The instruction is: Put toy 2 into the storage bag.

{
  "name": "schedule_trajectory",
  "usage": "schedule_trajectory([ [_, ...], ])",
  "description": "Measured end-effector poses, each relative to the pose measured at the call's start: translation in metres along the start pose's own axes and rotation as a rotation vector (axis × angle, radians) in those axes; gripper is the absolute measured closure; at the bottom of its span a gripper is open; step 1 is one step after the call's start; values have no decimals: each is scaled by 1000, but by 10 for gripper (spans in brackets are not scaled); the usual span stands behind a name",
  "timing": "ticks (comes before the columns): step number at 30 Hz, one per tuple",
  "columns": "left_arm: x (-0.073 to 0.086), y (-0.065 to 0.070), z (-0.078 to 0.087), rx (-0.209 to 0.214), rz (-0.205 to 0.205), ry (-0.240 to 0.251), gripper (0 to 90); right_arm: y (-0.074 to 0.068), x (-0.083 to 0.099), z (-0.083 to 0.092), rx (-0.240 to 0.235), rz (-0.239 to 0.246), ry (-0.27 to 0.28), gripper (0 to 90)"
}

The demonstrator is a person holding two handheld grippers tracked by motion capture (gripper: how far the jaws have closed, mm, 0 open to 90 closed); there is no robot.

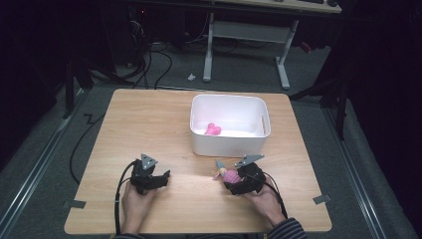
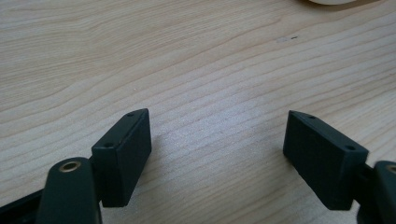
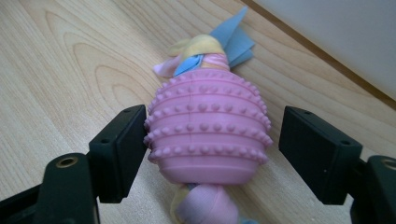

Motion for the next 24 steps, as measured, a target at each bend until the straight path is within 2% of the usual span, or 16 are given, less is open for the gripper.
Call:
schedule_trajectory([
  [4,0,0,0,0,0,0,239,-4,2,-1,-22,10,-12,327],
  [8,0,0,0,0,0,0,239,-5,3,1,-11,43,-6,337],
  [11,0,0,0,0,-1,0,238,-5,6,4,-11,35,3,339],
  [15,0,0,0,0,-1,0,237,-2,9,13,-30,9,48,339],
  [20,0,0,0,0,-1,0,237,4,10,29,-30,-15,105,339],
  [24,0,0,0,0,-1,0,237,6,13,41,-43,-29,127,340],
])
Point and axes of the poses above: each handheld gripper's, and its own axes: z roughly backward along the jaws, x roughly out of its underside, y roughly to its right, the point moved 6 cm from there along -z, roughly forward along the jaws
